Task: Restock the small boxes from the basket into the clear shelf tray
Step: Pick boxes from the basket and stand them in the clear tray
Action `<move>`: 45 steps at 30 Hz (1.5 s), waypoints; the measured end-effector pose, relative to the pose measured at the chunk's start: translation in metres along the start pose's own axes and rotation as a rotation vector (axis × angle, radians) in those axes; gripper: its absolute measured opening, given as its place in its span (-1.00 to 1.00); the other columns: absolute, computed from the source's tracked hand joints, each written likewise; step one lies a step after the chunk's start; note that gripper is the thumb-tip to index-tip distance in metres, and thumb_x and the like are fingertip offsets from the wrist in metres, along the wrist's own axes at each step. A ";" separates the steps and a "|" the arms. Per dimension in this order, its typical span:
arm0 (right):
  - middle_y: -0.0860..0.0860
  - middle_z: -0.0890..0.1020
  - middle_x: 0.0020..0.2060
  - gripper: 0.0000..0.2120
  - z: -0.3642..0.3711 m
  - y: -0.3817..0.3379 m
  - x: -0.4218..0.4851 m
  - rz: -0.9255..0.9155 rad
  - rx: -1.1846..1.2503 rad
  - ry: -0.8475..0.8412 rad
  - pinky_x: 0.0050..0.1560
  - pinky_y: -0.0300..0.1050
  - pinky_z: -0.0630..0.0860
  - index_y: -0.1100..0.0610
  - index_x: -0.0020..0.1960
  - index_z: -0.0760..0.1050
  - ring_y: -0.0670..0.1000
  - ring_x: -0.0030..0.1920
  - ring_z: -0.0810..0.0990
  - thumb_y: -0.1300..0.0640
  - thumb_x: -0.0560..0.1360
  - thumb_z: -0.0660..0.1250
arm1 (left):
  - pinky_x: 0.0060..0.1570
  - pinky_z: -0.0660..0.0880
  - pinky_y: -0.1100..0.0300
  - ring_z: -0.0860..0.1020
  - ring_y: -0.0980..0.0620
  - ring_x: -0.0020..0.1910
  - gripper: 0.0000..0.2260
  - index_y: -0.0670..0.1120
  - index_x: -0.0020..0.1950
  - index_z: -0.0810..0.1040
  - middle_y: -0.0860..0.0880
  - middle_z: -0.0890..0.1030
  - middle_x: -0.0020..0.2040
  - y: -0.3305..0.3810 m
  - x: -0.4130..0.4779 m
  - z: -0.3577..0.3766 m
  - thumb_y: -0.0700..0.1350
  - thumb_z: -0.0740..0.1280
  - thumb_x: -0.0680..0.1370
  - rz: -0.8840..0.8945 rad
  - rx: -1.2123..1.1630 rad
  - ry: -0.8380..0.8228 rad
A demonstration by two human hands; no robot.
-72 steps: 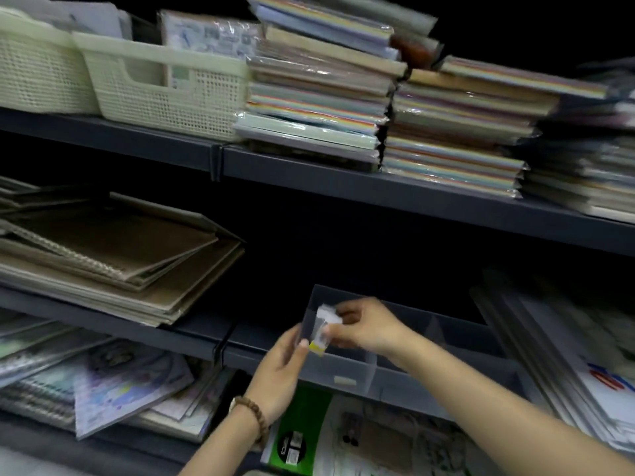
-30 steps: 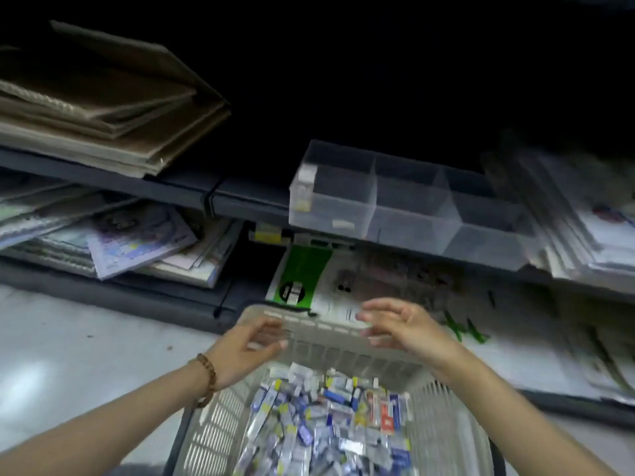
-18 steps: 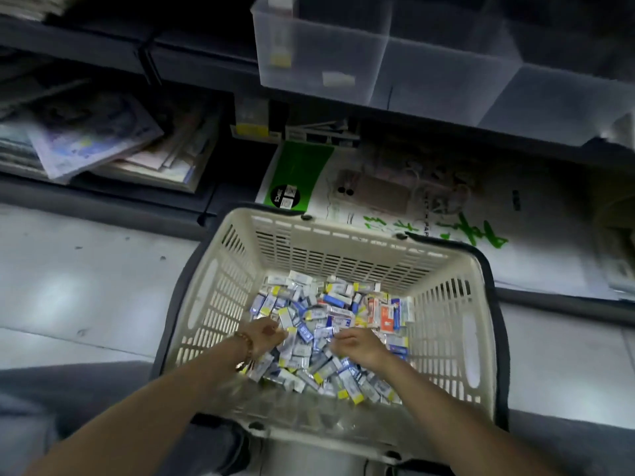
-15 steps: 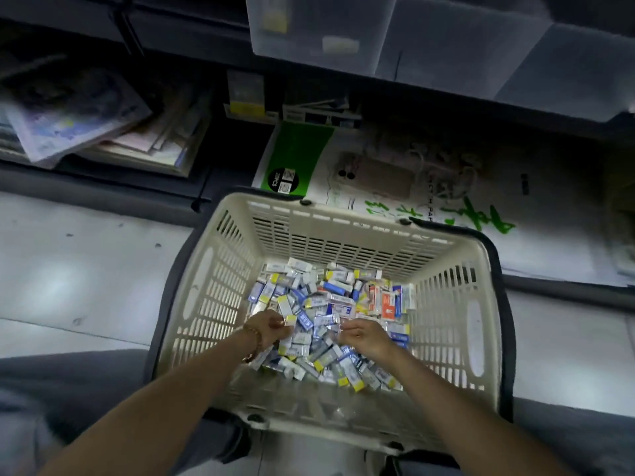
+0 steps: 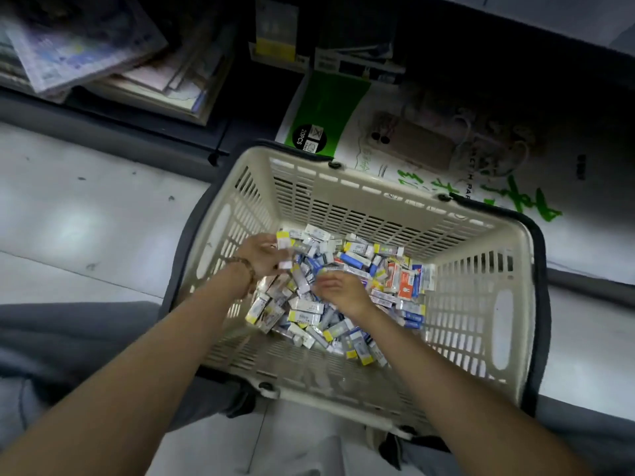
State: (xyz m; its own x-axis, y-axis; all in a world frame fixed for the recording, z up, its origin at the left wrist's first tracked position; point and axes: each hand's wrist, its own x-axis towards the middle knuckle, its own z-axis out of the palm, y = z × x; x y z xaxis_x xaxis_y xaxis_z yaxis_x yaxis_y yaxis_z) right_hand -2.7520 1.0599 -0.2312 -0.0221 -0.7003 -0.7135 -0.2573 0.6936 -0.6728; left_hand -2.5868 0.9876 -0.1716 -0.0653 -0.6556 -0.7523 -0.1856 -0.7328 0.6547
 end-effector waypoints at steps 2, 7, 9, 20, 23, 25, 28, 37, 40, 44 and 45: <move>0.16 0.57 0.16 -0.58 0.021 -0.005 0.014 0.042 -0.031 0.040 0.20 -0.05 0.49 0.27 0.23 0.48 0.13 0.17 0.55 0.16 0.43 0.46 | -0.27 0.58 0.23 0.57 -0.09 -0.07 -0.89 -0.14 -0.05 0.44 -0.22 0.57 0.05 0.014 -0.012 -0.009 -0.30 0.32 0.51 0.075 -0.036 -0.023; 0.01 0.57 -0.23 -0.77 0.056 -0.004 0.028 0.113 -0.407 0.240 -0.27 -0.12 0.43 0.09 -0.09 0.52 0.05 -0.18 0.56 0.00 0.39 0.48 | -0.12 0.59 0.19 0.60 0.06 -0.12 -0.94 -0.18 0.00 0.42 -0.08 0.62 -0.01 0.010 -0.023 -0.033 -0.30 0.24 0.56 0.062 -0.246 -0.036; 0.00 0.54 -0.31 -0.79 0.058 -0.004 0.028 0.118 -0.403 0.288 -0.36 -0.18 0.32 0.09 -0.20 0.47 0.06 -0.25 0.53 0.01 0.41 0.46 | -0.15 0.60 0.19 0.61 0.05 -0.14 -0.94 -0.17 -0.04 0.46 -0.08 0.62 -0.05 0.006 -0.023 -0.033 -0.30 0.23 0.56 0.021 -0.313 -0.049; -0.04 0.70 -0.27 -0.93 0.012 -0.026 -0.015 -0.063 0.478 -0.044 -0.24 -0.33 0.57 0.12 -0.02 0.57 -0.11 -0.27 0.69 0.18 0.49 0.37 | -0.02 0.58 0.19 0.60 -0.04 0.08 -0.53 -0.16 0.23 0.45 -0.12 0.60 0.12 -0.010 -0.019 -0.011 0.08 0.38 0.42 -0.053 -0.192 -0.180; -0.04 0.70 -0.26 -0.89 0.022 -0.036 -0.021 -0.086 0.430 -0.145 -0.19 -0.29 0.60 0.15 0.00 0.56 -0.10 -0.25 0.68 0.16 0.56 0.28 | -0.24 0.57 0.36 0.62 0.07 -0.11 -0.43 -0.21 0.37 0.34 -0.06 0.64 -0.13 -0.012 -0.021 -0.008 -0.09 0.43 0.43 0.088 -0.010 -0.070; 0.05 0.69 -0.11 -0.76 0.025 -0.033 -0.022 -0.026 0.325 -0.193 -0.03 -0.19 0.60 0.24 0.09 0.55 -0.02 -0.14 0.67 0.11 0.60 0.20 | -0.27 0.57 0.36 0.60 0.01 -0.09 -0.45 -0.24 0.38 0.31 -0.12 0.58 -0.03 -0.008 -0.019 -0.017 -0.13 0.41 0.47 0.158 0.042 0.018; 0.19 0.59 0.17 -0.72 0.026 -0.005 -0.019 0.010 -0.207 -0.239 0.25 0.02 0.47 0.30 0.19 0.54 0.10 0.12 0.58 0.16 0.56 0.28 | -0.28 0.59 0.31 0.57 -0.01 -0.08 -0.63 -0.16 0.26 0.40 -0.09 0.48 -0.09 0.002 -0.017 -0.029 -0.12 0.37 0.49 0.194 -0.055 0.027; 0.02 0.43 0.19 -0.56 0.037 0.022 -0.008 -0.182 -0.811 -0.035 0.00 -0.15 0.41 0.08 0.27 0.51 0.03 0.20 0.45 -0.01 0.43 0.44 | -0.30 0.58 0.31 0.67 0.05 -0.27 -0.81 -0.20 -0.04 0.51 -0.17 0.55 0.05 -0.008 -0.009 -0.023 -0.07 0.31 0.54 0.047 -0.254 -0.072; 0.02 0.41 0.21 -0.60 0.043 0.026 -0.008 -0.192 -0.866 -0.021 0.00 -0.13 0.42 0.08 0.23 0.52 0.03 0.21 0.45 0.01 0.43 0.44 | -0.12 0.62 0.17 0.66 -0.06 -0.17 -0.65 -0.22 0.20 0.42 -0.16 0.42 0.28 -0.016 -0.003 -0.021 -0.03 0.31 0.53 -0.072 -0.323 -0.057; -0.02 0.57 0.08 -0.79 0.045 0.027 -0.009 -0.188 -0.791 0.027 -0.14 -0.18 0.41 0.05 0.04 0.51 0.03 0.05 0.57 0.06 0.44 0.43 | 0.02 0.59 0.12 0.62 -0.05 -0.09 -0.58 -0.24 0.36 0.35 -0.17 0.36 0.38 -0.017 -0.001 -0.022 -0.08 0.27 0.56 -0.110 -0.335 -0.057; -0.03 0.63 0.02 -0.83 0.047 0.028 -0.010 -0.186 -0.776 0.011 -0.17 -0.18 0.41 0.04 0.00 0.50 0.04 0.00 0.60 0.07 0.45 0.42 | -0.02 0.60 0.15 0.60 -0.05 -0.04 -0.56 -0.23 0.37 0.35 -0.16 0.37 0.37 -0.017 -0.001 -0.022 -0.07 0.28 0.55 -0.097 -0.310 -0.057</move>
State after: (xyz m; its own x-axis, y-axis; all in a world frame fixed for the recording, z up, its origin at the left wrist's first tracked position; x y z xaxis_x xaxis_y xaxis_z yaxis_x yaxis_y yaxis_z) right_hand -2.7140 1.0943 -0.2526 0.0790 -0.7971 -0.5986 -0.8569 0.2526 -0.4494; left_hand -2.5620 0.9968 -0.1800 -0.1184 -0.5754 -0.8093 0.1130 -0.8175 0.5647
